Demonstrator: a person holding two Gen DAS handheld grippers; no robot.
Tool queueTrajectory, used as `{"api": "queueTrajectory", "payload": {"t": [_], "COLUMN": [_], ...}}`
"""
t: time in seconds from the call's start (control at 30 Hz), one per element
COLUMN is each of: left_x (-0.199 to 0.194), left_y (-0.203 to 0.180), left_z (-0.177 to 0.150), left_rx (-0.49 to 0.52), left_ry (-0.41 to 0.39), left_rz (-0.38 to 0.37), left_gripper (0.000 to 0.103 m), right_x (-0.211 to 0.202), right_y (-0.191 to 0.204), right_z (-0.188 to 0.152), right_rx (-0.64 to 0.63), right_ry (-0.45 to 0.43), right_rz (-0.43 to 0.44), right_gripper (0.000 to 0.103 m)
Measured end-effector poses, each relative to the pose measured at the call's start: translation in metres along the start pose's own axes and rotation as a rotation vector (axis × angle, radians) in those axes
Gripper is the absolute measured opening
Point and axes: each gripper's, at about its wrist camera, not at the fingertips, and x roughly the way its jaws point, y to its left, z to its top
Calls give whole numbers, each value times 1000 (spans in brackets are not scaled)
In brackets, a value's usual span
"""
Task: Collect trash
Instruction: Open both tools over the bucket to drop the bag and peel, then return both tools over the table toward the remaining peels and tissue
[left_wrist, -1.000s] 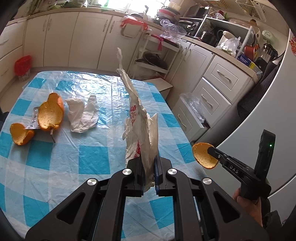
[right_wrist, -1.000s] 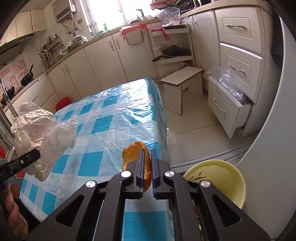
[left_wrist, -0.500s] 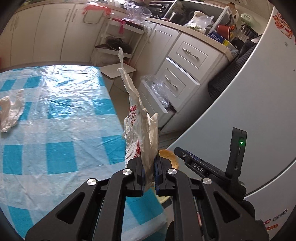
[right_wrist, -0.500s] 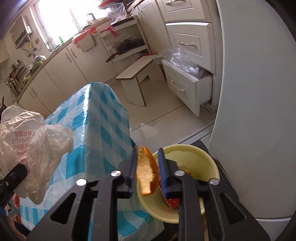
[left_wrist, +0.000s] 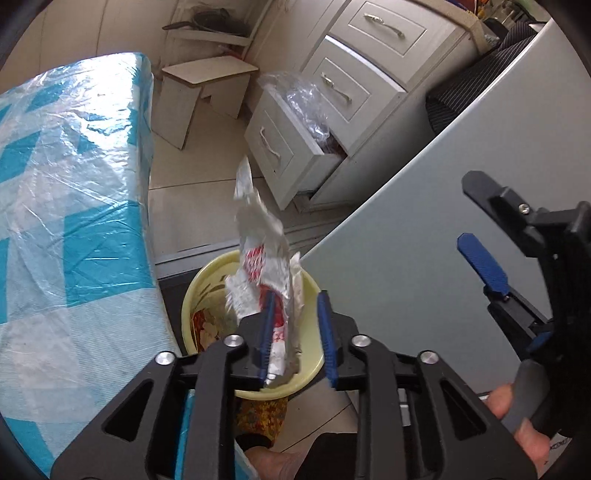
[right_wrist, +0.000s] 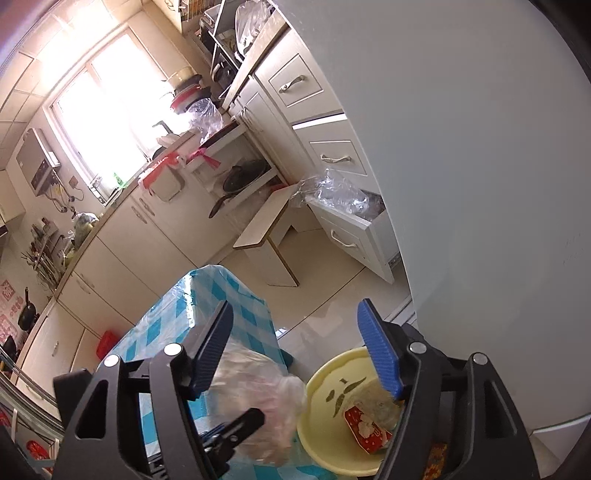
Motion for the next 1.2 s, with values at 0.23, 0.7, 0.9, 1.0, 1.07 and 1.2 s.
{"api": "queueTrajectory", "payload": {"t": [0.23,0.7,0.9,1.0,1.07,1.2], "left_x": [-10,-152,-217,-243,-256,-277], "left_y": [-5,73,113,129,136,149], "left_z": [2,-13,-22,-27,-30,-39], "left_rx": [14,-80,-102,-98,-81,-67], "left_ry": [-30,-285,-425,-454,-462,-485], "left_rz": [56,284,402,440,464,497], "left_gripper": [62,91,95,95,95,95], "right_x": [3,12,16,18,19,17], "right_y": [0,36,71,89,103,127], "right_z": [6,-6,-17,-25,-31,-42], "right_rx": [26,-29,-131,-191,-242,-337], "right_ry": [19,91,92,86,82,62], "right_rz": [37,-9,-27,-37,-41,-37], "right_gripper": [72,91,94,95,95,95]}}
